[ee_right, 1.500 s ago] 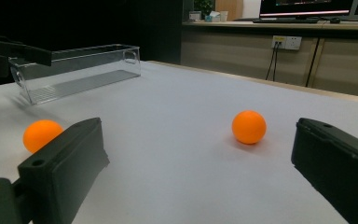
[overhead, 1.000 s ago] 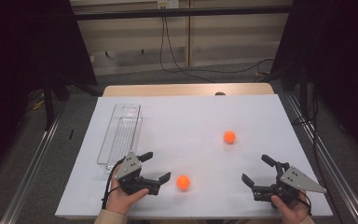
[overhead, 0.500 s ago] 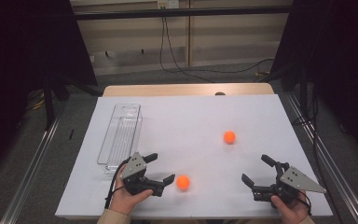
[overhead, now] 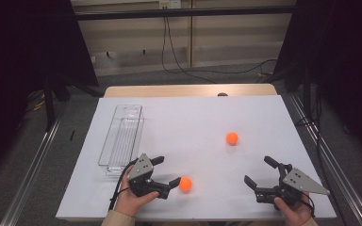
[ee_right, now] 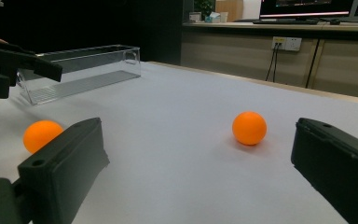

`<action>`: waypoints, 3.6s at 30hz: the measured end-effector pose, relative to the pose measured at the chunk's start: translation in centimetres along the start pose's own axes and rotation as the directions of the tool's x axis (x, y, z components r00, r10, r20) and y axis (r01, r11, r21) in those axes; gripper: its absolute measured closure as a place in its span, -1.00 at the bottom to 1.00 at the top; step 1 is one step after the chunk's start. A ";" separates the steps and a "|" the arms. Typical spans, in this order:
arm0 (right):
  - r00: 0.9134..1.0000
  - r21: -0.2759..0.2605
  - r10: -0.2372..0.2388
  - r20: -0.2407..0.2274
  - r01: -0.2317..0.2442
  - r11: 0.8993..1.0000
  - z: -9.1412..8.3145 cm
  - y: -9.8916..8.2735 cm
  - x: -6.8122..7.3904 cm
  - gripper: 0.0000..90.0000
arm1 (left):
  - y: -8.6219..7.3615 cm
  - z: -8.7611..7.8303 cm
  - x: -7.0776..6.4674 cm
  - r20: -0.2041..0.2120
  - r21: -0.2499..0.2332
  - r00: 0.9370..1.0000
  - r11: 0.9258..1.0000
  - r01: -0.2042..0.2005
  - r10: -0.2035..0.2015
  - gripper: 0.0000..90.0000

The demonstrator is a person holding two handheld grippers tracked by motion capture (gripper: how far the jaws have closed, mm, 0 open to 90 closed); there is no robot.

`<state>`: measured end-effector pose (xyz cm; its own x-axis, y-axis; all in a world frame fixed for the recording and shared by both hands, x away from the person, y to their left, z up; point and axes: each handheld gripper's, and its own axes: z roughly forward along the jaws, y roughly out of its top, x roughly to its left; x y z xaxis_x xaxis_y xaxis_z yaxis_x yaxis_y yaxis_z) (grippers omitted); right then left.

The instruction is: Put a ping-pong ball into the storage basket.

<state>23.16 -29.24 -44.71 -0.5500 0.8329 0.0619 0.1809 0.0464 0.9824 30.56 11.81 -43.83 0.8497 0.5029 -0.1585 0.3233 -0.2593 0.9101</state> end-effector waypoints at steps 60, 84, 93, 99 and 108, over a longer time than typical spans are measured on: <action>1.000 0.000 -0.001 -0.003 0.001 1.000 0.0 0.0 0.0 -0.95 | -0.5 3.1 -1.0 0.117 0.221 0.993 0.975 -0.035 0.010 -0.48; 1.000 0.001 -0.003 -0.006 0.003 1.000 0.0 0.0 0.0 -0.95 | -0.6 4.3 -1.4 0.161 0.300 0.987 0.953 -0.050 0.001 -0.12; 1.000 0.000 0.000 -0.006 0.000 1.000 0.0 0.0 0.0 -0.95 | -0.6 4.4 -1.5 0.161 0.319 0.987 0.945 -0.067 0.016 -0.04; 1.000 -0.001 0.001 -0.007 -0.001 1.000 0.0 0.0 0.0 -0.94 | -0.7 4.5 -1.6 0.158 0.328 0.987 0.942 -0.069 0.017 0.01; 1.000 -0.002 0.001 -0.006 -0.001 1.000 0.0 0.0 -0.1 -0.95 | -0.8 4.5 -1.6 0.150 0.330 0.988 0.941 -0.071 0.022 0.06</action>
<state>23.16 -29.32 -44.65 -0.5548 0.8295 0.0638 0.1795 0.0444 0.9828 30.85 7.48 -46.00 0.9094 0.3676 -0.1945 0.3817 -0.5519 0.7415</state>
